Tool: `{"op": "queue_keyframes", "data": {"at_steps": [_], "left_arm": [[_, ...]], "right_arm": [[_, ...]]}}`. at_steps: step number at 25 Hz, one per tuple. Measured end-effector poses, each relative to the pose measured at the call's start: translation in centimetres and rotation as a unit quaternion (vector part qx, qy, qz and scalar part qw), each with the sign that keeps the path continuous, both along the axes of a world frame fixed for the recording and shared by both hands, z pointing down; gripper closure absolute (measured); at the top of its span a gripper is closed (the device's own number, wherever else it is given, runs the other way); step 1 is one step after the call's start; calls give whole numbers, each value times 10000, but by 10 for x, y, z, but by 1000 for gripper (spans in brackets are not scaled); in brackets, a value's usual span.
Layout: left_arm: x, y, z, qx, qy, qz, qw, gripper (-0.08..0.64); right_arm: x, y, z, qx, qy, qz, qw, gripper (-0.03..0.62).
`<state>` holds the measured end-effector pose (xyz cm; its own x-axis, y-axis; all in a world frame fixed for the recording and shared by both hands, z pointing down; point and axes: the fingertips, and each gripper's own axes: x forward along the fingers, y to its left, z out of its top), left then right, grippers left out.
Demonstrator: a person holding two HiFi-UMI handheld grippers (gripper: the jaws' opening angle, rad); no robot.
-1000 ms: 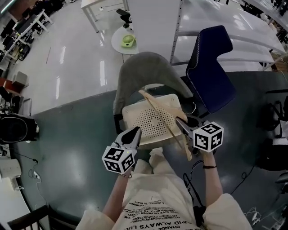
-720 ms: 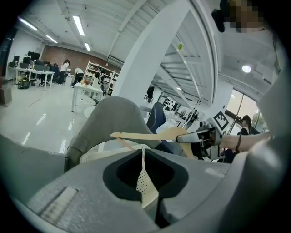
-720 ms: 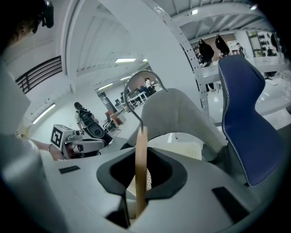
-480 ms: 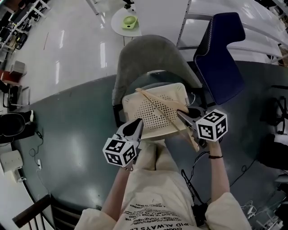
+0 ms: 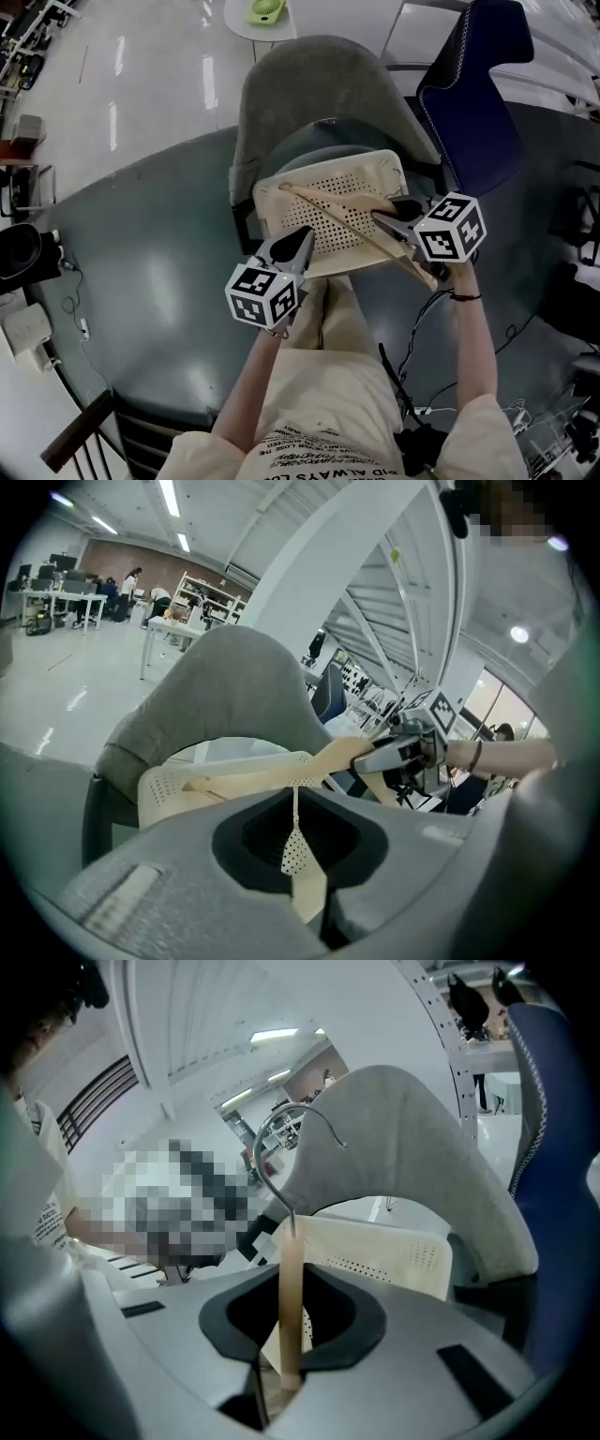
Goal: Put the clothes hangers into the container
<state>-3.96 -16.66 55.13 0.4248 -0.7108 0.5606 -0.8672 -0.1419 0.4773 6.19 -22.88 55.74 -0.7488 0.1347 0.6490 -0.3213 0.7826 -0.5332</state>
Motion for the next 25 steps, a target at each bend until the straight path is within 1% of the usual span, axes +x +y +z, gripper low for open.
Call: {"op": "queue_keyframes", "data": {"at_steps": [9, 14, 25], "left_arm": [[5, -5, 26, -207, 83, 203, 9995, 529], [7, -9, 37, -259, 106, 315, 9991, 529], [8, -18, 55, -304, 150, 358, 9988, 529]], "right_arm": [[-14, -4, 31, -215, 230, -429, 9986, 538], [-22, -6, 40, -424, 248, -606, 9970, 538], [-33, -11, 60, -665, 436, -986, 9919, 538]]}}
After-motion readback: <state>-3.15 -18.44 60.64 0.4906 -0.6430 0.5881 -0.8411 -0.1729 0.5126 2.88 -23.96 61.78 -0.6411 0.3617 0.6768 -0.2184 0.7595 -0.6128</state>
